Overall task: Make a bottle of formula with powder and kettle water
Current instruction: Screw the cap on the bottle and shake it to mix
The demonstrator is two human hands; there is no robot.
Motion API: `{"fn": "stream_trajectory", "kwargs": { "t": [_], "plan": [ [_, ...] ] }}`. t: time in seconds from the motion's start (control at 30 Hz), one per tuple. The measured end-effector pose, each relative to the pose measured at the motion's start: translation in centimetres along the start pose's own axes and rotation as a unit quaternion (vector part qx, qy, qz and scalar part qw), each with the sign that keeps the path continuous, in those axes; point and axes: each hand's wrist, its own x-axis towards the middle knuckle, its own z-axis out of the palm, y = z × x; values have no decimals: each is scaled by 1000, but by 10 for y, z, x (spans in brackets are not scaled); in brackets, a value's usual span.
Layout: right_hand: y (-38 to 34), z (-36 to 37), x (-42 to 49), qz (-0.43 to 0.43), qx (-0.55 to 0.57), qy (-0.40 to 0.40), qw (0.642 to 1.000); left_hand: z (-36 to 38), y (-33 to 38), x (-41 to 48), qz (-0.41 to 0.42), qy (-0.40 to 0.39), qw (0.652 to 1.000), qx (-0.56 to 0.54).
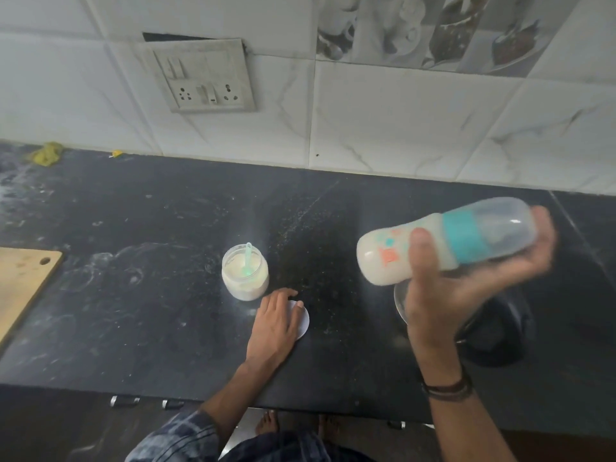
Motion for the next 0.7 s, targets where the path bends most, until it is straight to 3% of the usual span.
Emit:
{"fn": "stream_trajectory", "kwargs": {
  "t": [0.07,0.13,0.2,0.37,0.4,0.5,0.53,0.7],
  "plan": [
    [4,1,-8,20,-32,4,999,2,-1,1,-9,-5,1000,6],
    [16,4,-21,72,-24,-104,992,2,-1,2,-22,-4,1000,5],
    [15,-1,-18,63,5,-140,988,1,0,0,-6,-2,1000,1],
    [-19,-10,17,-65,-7,14,998,0,0,-1,-2,0,1000,-4],
    [-11,-10,11,-51,-29,4,998,0,0,-1,-7,-4,1000,-9],
    [12,-7,-7,58,-7,-125,990,-1,-1,-1,-10,-5,1000,-20],
    [13,-10,-8,68,1,-125,990,0,-1,-1,-11,-7,1000,-22],
    [-8,-18,12,4,7,68,998,0,0,-1,-13,-3,1000,-12]
  ]
}}
